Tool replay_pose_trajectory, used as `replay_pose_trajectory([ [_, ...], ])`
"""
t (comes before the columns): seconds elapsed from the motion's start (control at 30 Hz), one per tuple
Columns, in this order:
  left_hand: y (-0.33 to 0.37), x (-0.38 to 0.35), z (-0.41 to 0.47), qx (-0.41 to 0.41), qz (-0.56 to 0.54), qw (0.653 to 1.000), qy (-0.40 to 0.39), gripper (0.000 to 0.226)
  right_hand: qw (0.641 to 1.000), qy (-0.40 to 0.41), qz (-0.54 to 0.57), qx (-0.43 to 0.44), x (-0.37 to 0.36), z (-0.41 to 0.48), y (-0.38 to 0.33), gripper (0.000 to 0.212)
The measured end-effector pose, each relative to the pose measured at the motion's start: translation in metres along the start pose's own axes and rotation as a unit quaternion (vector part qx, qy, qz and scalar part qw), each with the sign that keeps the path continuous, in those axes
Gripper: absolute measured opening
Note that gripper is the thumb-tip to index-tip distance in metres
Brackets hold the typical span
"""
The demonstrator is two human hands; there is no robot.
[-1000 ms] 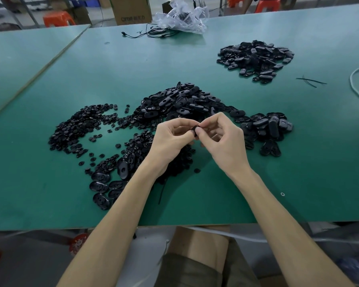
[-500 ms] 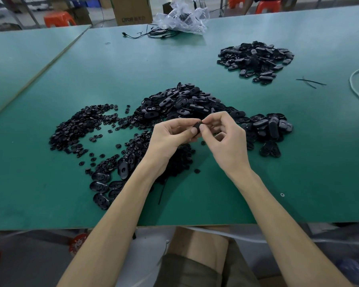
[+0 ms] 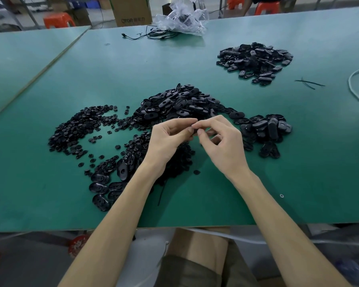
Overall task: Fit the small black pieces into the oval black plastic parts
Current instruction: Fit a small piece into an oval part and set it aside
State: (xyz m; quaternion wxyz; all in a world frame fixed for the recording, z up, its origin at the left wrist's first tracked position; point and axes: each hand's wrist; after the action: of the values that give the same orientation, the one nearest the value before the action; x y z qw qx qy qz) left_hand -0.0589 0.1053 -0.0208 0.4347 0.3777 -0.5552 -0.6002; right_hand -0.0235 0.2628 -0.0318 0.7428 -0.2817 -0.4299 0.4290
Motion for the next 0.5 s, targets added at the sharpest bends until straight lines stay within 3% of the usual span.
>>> replay_pose_trajectory([
  [0.1,0.002,-0.003,0.000,-0.003,0.020,1.000,0.013,0.025,0.997,0.079,-0.008,-0.002,0.001,0.000,-0.002,0.026],
  [0.3,0.003,0.002,0.001,-0.031,0.084,0.995,0.053,0.023,0.968,0.214,0.026,-0.126,0.008,0.005,0.002,0.047],
  [0.5,-0.007,0.000,0.001,-0.024,0.340,0.939,0.050,0.027,0.949,0.249,0.030,-0.191,0.010,0.006,0.005,0.062],
])
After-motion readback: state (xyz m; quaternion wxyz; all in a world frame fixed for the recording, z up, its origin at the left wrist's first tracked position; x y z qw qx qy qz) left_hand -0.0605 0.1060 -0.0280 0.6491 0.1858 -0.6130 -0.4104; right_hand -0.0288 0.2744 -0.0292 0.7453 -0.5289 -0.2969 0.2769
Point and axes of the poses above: each hand's wrist, its own z-axis towards the middle knuckle, its own x-axis out of the back of the hand, y = z × x, and after that the axes turned 6 degrees about -y, right-handed
